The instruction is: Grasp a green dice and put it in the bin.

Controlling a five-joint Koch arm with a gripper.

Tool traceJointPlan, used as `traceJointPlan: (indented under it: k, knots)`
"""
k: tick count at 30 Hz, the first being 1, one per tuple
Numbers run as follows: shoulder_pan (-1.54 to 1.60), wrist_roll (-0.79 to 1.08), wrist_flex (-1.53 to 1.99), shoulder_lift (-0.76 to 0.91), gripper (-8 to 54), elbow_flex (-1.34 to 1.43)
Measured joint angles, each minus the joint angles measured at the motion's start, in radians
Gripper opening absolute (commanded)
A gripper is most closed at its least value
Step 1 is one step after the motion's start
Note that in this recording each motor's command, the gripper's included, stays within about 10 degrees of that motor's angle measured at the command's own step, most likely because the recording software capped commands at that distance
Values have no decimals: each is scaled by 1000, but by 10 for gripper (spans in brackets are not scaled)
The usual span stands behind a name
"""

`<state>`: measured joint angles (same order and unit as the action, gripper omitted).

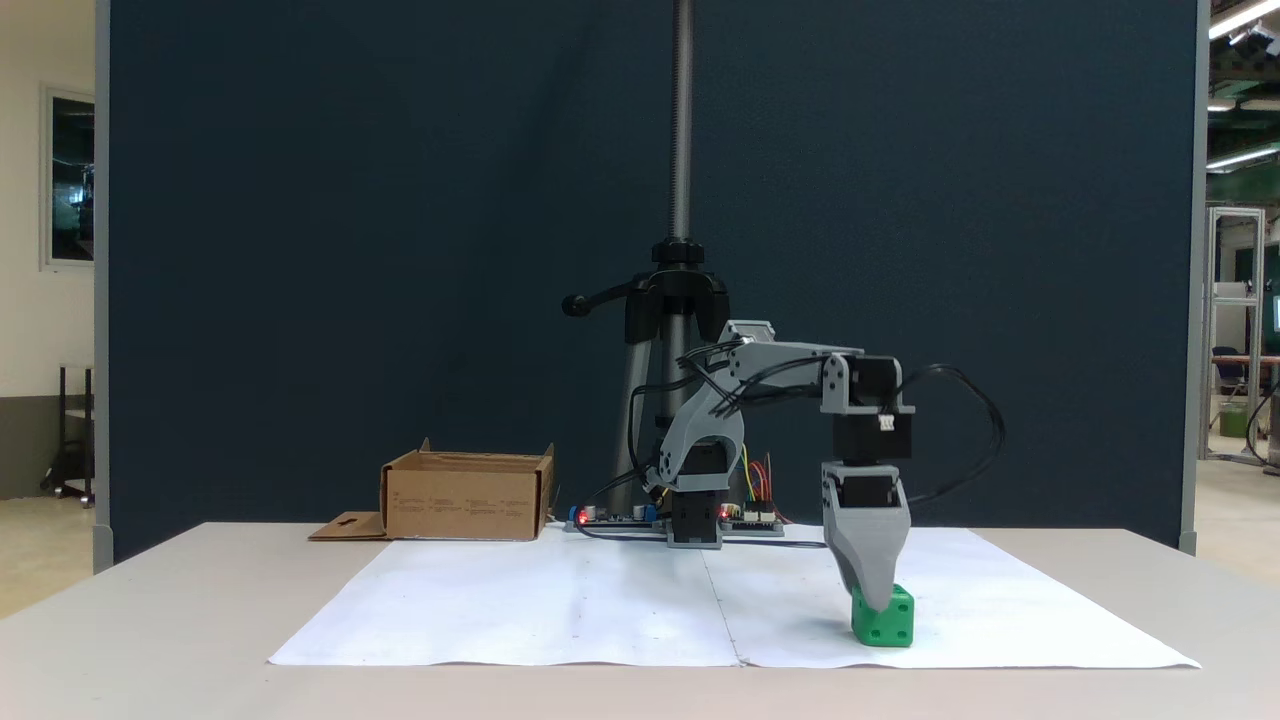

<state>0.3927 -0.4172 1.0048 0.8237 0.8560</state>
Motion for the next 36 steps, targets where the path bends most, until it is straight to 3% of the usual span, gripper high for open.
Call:
traceJointPlan:
  k: [22, 33, 36]
  knots:
    - [28, -3, -6, -69, 412, -2]
    - [32, -6, -9, -71, 348, -2]
    - [32, -6, -9, -71, 281, -3]
